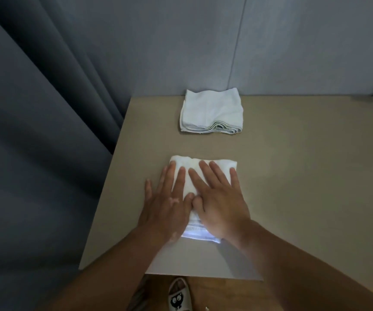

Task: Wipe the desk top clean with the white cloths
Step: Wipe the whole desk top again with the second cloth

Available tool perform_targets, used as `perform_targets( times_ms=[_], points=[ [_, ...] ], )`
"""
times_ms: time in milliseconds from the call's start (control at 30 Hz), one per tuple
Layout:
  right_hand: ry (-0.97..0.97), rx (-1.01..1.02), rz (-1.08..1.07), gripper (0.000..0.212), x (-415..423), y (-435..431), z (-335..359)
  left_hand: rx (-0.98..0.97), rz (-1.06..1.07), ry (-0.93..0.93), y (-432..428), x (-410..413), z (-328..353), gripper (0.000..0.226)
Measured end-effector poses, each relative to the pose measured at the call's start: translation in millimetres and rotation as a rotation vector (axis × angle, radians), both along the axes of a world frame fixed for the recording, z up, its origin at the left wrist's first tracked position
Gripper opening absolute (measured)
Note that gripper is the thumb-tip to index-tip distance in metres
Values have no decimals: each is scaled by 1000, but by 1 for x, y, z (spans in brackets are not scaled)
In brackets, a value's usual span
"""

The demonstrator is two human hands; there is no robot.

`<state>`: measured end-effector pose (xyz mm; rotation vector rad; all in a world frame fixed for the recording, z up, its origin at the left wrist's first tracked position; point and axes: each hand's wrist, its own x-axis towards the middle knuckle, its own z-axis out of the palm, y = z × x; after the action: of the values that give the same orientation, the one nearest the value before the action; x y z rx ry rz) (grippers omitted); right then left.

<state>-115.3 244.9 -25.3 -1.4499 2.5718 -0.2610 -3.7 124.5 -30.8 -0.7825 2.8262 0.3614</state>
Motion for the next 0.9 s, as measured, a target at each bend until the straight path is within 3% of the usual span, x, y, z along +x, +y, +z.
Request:
perform_targets(
  times_ms=[233,367,467,700,833,900],
  points=[
    [-40,55,-5,84,-49,-54,5,4,23,2,-51,-53,5,65],
    [-38,65,-37,65,-58,-66,4,0,18,9,-66,-65,3,65],
    [-32,46,-59,61,-50,-61,2,17,42,23,-60,-60,3,63],
    [-39,33,-61,74,6,-4,5,64,0,51,-8,-6,8,67],
    [21,85,-48,67,47,43,7,101,-132,40,28,42,7,80],
    [25,93,-57,64,60,56,10,206,-174,152,28,63,4,73]
  ],
)
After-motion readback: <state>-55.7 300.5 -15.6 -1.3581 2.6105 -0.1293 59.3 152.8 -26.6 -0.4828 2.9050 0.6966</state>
